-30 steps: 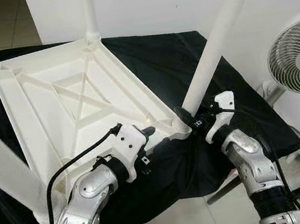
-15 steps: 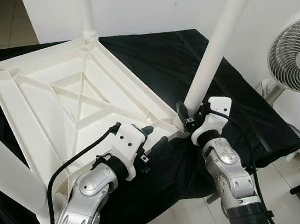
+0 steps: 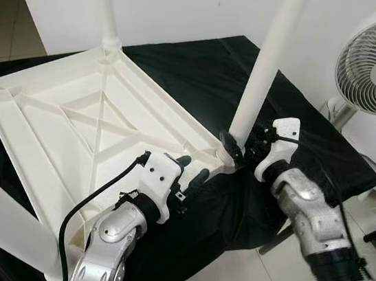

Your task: Building children table

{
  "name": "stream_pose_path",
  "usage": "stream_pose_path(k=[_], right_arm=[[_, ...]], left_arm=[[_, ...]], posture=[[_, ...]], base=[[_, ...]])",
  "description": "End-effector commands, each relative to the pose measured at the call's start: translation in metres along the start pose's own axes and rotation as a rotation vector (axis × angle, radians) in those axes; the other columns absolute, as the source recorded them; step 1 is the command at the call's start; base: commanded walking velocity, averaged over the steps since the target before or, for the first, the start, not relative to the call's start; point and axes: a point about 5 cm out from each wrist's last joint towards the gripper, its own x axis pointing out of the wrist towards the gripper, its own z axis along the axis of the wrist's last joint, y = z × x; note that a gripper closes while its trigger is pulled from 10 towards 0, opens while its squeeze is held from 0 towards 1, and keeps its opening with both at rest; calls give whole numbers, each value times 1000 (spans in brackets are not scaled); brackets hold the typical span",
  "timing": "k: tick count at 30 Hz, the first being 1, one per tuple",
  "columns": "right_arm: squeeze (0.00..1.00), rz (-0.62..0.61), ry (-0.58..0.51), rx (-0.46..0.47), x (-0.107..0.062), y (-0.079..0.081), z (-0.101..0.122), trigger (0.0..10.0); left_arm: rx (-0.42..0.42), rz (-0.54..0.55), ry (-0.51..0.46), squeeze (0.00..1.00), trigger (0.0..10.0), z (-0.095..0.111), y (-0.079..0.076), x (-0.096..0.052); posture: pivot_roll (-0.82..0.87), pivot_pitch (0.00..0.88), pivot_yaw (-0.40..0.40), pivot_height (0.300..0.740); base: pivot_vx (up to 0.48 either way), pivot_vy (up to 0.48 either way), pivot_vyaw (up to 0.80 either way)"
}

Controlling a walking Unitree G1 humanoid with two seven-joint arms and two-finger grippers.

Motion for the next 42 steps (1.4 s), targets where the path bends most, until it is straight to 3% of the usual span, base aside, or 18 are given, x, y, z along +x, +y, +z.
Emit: stream_pose_path(k=[1, 8, 11, 12, 13, 14, 17, 27, 28, 29, 30, 33, 36, 42], right_arm=[[0, 76, 8, -5, 0, -9, -1, 10000], [0, 331, 78, -36, 16, -6, -11, 10000], [0, 358, 86, -37, 18, -5, -13, 10000], [0, 381, 91, -44, 21, -4, -14, 6863], [0, 381, 91, -44, 21, -4, -14, 6863], [0, 406, 96, -47, 24, -3, -14, 235], [0, 425, 103, -46, 26, -3, -15, 0], [0, 467, 114, -31, 27, -9, -18, 0], [0, 456, 110, -30, 25, -10, -18, 3647], [0, 456, 110, -30, 25, -10, -18, 3647], [0, 415, 98, -30, 23, -13, -17, 10000], [0, 386, 86, -34, 22, -15, -16, 10000], [0, 254, 56, -49, 17, -17, -15, 10000], [0, 132, 40, -38, 11, -12, -17, 10000]], left_arm=[[1, -3, 9, 0, 10000, -3, -1, 1], [-13, -13, 9, 0, 10000, -3, -3, 3], [-13, -14, 9, 0, 10000, -3, -3, 4], [-13, -14, 9, 0, 10000, -2, -4, 4], [-13, -14, 9, 0, 10000, -2, -4, 4], [-13, -13, 10, 0, 10000, -2, -4, 3], [-14, -9, 11, 0, 10000, -2, -4, 3], [-16, 10, 12, 0, 10000, -2, -4, 2], [-16, 11, 11, 0, 10000, -2, -4, 2], [-16, 11, 11, 0, 10000, -2, -4, 2], [-18, 9, 11, 0, 10000, -2, -4, 2], [-18, 8, 12, 0, 10000, -2, -4, 2], [-25, 5, 10, 0, 10000, -2, -5, 2], [-32, 6, 8, 0, 10000, -2, -6, 2]], posture=[[114, 117, -99, 740], [119, 115, -92, 740], [119, 115, -92, 740], [122, 117, -92, 740], [122, 117, -92, 740], [130, 118, -98, 740], [138, 121, -104, 740], [138, 128, -116, 740], [136, 130, -117, 740], [136, 130, -117, 740], [132, 132, -117, 740], [132, 132, -117, 740], [126, 139, -122, 740], [123, 143, -121, 740]], base=[[0, 0, 0], [0, 0, 0], [0, 0, 0], [0, 0, 0], [0, 0, 0], [0, 0, 0], [0, 0, 0], [0, 0, 0], [0, 0, 0], [0, 0, 0], [0, 0, 0], [0, 0, 0], [0, 0, 0], [0, 0, 0]])
